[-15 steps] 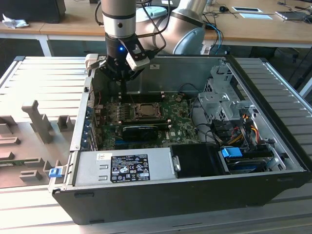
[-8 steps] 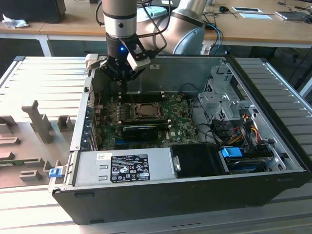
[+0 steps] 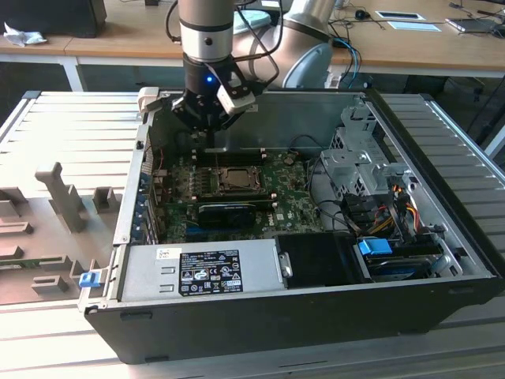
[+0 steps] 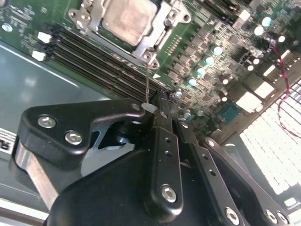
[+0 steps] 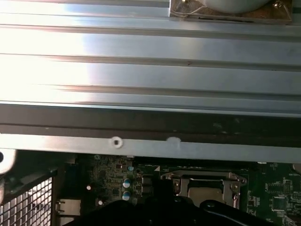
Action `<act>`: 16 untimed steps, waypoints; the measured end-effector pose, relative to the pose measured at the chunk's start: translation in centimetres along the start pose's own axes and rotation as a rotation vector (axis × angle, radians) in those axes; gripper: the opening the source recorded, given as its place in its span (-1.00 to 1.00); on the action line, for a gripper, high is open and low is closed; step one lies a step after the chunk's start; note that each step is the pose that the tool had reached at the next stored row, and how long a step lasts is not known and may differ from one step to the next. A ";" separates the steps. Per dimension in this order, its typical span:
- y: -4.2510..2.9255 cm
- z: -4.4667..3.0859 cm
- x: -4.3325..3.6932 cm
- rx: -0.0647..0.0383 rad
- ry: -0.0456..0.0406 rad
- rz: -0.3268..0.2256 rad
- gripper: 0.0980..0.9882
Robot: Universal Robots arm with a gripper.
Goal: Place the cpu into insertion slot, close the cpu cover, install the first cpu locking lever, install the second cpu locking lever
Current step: 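Install the first cpu locking lever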
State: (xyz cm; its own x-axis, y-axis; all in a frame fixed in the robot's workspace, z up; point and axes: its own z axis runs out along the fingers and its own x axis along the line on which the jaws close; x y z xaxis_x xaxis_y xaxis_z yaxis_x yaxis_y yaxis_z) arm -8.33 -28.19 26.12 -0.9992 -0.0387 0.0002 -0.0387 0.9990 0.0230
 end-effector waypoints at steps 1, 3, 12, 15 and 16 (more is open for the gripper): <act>-0.01 0.01 -0.37 0.000 0.0000 0.000 -0.98; -0.04 0.01 -0.96 0.000 0.0000 0.000 -0.98; -0.16 0.87 -3.55 -0.040 -0.0015 0.004 -0.98; -0.17 1.42 -3.55 -0.060 -0.0023 0.004 -0.98; -0.18 1.65 -3.55 -0.061 -0.0024 0.004 -0.98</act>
State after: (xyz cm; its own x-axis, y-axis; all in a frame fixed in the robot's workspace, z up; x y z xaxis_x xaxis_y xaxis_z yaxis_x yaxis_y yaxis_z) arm -4.78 -28.19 24.47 -0.9994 -0.0349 -0.0020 -0.0349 0.9959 0.0839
